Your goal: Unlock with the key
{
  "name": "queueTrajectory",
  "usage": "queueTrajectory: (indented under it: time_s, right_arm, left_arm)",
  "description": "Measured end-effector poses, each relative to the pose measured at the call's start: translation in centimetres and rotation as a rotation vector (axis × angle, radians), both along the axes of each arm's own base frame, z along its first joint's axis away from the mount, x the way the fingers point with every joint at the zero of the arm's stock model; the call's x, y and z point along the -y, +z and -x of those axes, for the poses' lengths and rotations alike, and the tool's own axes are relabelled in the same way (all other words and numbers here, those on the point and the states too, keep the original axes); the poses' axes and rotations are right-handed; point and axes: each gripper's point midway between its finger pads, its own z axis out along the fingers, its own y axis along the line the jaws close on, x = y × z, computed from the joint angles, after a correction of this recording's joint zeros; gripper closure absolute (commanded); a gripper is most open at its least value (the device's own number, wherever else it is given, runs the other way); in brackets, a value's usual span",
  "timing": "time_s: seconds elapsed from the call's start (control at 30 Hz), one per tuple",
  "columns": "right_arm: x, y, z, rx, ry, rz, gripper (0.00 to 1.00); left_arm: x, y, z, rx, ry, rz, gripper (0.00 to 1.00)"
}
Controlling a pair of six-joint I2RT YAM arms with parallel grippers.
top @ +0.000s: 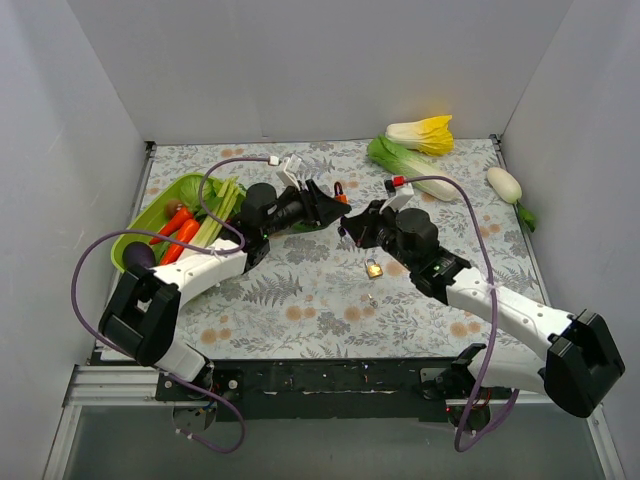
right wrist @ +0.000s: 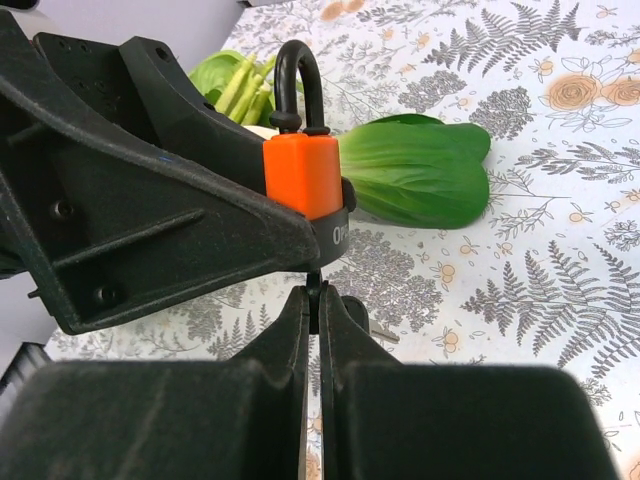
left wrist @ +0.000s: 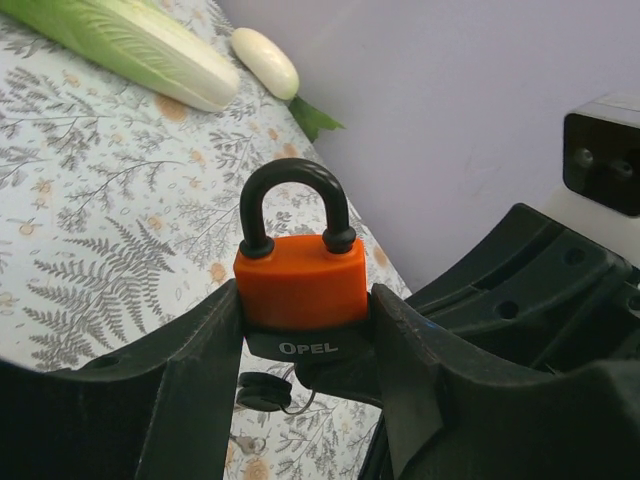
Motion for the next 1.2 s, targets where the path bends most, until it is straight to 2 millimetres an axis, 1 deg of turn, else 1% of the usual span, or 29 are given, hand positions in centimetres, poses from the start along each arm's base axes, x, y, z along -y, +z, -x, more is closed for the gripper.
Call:
queueTrajectory:
  time_s: [0.1, 0.4, 0.6, 0.73, 0.77, 0.8, 0.83, 0.9, 0.97, 1.03, 1.07, 1.13, 1.17, 1.2]
  right_arm:
    - [0.3, 0.9, 0.6, 0.007, 0.004, -0.025, 0.99]
    - [0.9, 2.0, 2.2, 0.013, 0.029, -0.072, 0.99]
    - [1.1, 2.6, 2.6, 0.022, 0.04, -0.087, 0.99]
    - [1.1, 2.4, 2.7, 0.018, 0.04, -0.079, 0.99]
    - [1.2, 2.3, 2.7, 0.016, 0.04, -0.076, 0.96]
    - [1.2, 2.1, 2.7, 0.012, 0.041, -0.067, 0.81]
    - [1.2, 1.9, 2.8, 0.009, 0.042, -0.059, 0.71]
    - [1.4, 1.4, 2.8, 0.0, 0.044, -0.032, 0.54]
    - [1.9, 0.8, 2.9, -0.015, 0.047, 0.018, 0.49]
    - [2.5, 0.2, 2.9, -0.024, 0.047, 0.059, 0.41]
    - [2.8, 0.2, 3.1, -0.027, 0.052, 0.073, 0.4]
    - [3.5, 0.3, 3.8, -0.028, 0.059, 0.09, 0.37]
    - [3.9, 0.7, 4.2, -0.022, 0.059, 0.089, 0.36]
    - [4.3, 1.5, 4.4, -0.003, 0.055, 0.075, 0.35]
  left_arm:
    - [0.2, 1.1, 0.7, 0.044, -0.036, 0.025, 1.0]
    - [0.8, 2.5, 2.5, 0.13, -0.131, 0.059, 1.0]
    - [1.0, 3.1, 3.1, 0.168, -0.149, 0.057, 1.0]
    - [1.0, 2.8, 3.1, 0.162, -0.149, 0.049, 1.0]
    - [1.0, 2.7, 3.0, 0.158, -0.147, 0.045, 1.0]
    - [1.0, 2.6, 3.1, 0.153, -0.146, 0.039, 1.0]
    - [1.1, 2.5, 3.1, 0.149, -0.144, 0.034, 1.0]
    - [1.3, 1.6, 3.5, 0.115, -0.153, 0.003, 1.0]
    - [1.5, 0.8, 3.7, 0.079, -0.144, -0.028, 1.0]
    - [1.5, 0.3, 3.7, 0.049, -0.145, -0.057, 1.0]
    - [1.5, -0.1, 3.9, 0.033, -0.148, -0.068, 1.0]
    - [1.4, -0.8, 4.2, 0.0, -0.162, -0.087, 1.0]
    - [1.3, -1.2, 4.5, -0.017, -0.174, -0.096, 1.0]
    - [1.3, -1.8, 5.0, -0.041, -0.195, -0.11, 1.0]
